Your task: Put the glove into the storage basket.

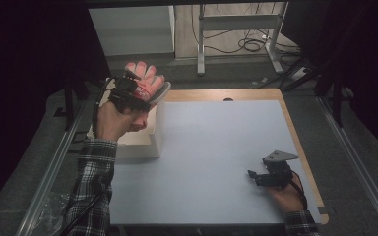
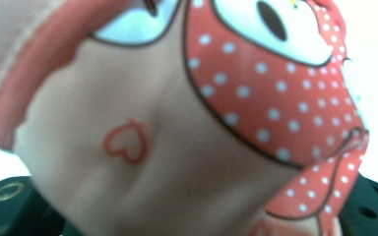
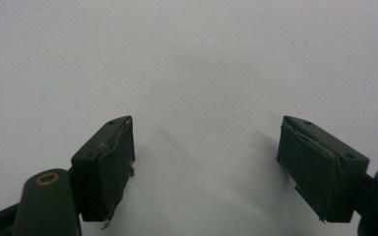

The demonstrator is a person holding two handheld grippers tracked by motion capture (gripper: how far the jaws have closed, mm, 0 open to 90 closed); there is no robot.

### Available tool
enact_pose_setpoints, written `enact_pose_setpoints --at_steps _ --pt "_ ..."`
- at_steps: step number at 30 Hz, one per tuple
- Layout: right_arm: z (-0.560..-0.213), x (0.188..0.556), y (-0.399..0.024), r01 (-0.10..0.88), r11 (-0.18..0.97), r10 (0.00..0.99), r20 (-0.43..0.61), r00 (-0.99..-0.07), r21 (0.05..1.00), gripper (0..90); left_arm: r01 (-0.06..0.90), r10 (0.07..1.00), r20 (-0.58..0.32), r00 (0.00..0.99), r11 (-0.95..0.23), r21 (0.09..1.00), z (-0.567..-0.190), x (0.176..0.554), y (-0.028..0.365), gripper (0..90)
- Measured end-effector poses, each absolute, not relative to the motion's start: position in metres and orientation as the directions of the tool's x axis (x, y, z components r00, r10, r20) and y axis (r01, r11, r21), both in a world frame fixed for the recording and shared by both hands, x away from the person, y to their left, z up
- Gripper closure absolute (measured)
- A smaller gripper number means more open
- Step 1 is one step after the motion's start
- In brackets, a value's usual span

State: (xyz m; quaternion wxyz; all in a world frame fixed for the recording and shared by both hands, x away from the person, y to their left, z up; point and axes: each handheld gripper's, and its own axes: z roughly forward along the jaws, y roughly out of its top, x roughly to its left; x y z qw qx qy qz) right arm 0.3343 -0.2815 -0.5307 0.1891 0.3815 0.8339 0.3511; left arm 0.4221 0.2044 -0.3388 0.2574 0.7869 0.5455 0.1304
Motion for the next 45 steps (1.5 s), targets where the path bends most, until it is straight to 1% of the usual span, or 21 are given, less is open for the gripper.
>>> enact_pose_setpoints --at_steps 7,15,25,33,45 --pt "-0.531 0.334 -0.281 0.503 0.463 0.769 -0.048 -0.637 0.73 22.3 0.809 0.948 -0.069 0.312 -0.227 0.543 -0.355 0.427 0.225 50.6" --pt "-0.531 0.334 -0.281 0.503 0.462 0.769 -0.048 -0.638 0.731 22.3 0.815 0.959 -0.075 0.274 -0.19 0.548 -0.383 0.44 0.233 50.3" --pt "-0.531 0.334 -0.282 0.502 0.462 0.769 -0.047 -0.638 0.731 22.3 0.813 0.966 -0.072 0.247 -0.166 0.558 -0.423 0.46 0.233 49.7" --pt "-0.531 0.334 -0.282 0.502 0.462 0.768 -0.048 -0.638 0.731 22.3 0.823 0.969 -0.062 0.238 -0.167 0.543 -0.449 0.477 0.229 48.8" --pt "-0.531 0.334 -0.282 0.502 0.462 0.768 -0.048 -0.638 0.731 22.3 0.862 0.973 -0.047 0.226 -0.177 0.475 -0.472 0.497 0.224 46.2"
